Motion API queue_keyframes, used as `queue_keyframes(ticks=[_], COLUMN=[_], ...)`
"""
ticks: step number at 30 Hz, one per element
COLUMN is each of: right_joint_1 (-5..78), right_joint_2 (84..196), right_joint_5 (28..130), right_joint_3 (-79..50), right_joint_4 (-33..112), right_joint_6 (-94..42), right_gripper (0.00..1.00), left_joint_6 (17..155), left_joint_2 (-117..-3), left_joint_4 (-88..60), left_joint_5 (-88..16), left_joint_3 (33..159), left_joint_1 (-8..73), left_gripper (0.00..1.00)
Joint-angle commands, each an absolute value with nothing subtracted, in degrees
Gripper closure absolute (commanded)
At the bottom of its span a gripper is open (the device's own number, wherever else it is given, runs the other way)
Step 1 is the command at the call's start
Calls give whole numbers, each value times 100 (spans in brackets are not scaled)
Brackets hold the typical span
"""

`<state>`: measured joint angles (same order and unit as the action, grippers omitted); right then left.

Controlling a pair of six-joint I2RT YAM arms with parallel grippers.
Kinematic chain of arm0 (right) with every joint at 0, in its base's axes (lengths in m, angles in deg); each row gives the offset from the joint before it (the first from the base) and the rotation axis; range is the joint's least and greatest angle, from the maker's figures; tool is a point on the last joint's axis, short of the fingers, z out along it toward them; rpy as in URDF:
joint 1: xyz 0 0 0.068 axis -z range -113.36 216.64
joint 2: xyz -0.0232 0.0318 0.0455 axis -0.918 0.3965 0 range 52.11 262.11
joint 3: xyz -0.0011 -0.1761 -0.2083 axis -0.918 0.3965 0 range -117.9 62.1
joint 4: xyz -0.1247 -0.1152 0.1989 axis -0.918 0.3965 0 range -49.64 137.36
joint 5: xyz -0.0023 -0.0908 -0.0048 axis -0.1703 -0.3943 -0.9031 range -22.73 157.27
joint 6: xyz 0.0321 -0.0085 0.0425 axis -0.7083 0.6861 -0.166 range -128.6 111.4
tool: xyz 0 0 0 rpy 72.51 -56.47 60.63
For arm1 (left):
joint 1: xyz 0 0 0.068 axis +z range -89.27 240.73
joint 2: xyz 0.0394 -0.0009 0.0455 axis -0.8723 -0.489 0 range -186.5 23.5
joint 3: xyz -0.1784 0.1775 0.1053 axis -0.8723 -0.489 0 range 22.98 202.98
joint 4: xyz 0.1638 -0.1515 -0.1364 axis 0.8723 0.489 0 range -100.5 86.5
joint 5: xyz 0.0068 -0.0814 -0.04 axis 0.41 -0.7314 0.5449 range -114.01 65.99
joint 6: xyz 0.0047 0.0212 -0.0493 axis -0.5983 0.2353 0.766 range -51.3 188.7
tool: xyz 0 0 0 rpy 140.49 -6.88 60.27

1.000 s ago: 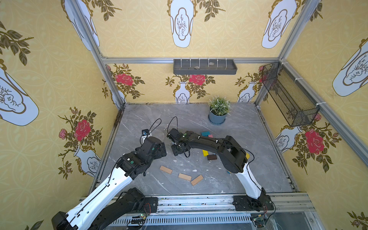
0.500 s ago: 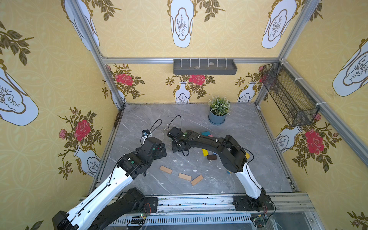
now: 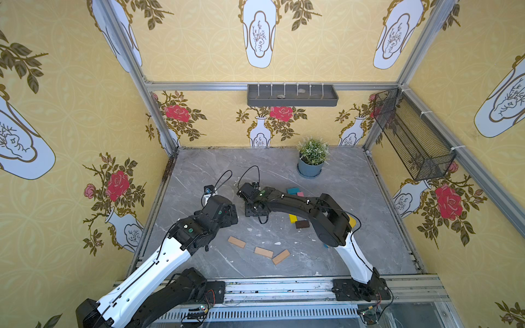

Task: Assemble the number 8 with building blocks
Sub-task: Assemble the building block at the center of the board.

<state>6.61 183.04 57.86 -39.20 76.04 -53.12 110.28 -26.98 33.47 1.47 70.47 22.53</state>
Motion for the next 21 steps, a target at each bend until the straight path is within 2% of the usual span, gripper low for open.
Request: queue_keyframes(ticks=[1,21], right_joint_1=[665,648], right_joint_2=[18456,18429], right_joint_5=[5833,5629], right_joint_3=[-3853,-3907], right_joint_4=[8438,8361], right_joint_6=[-5402,-5190], right_gripper=[50,51], left_joint_6=[11013,11097], left_joint_2=[-2669,-2519], left_joint_4=[3344,3407], left_joint_5=[255,484], left_joint_3=[7020,6943], left_joint_1=[2258,2258], left_gripper=[0,0])
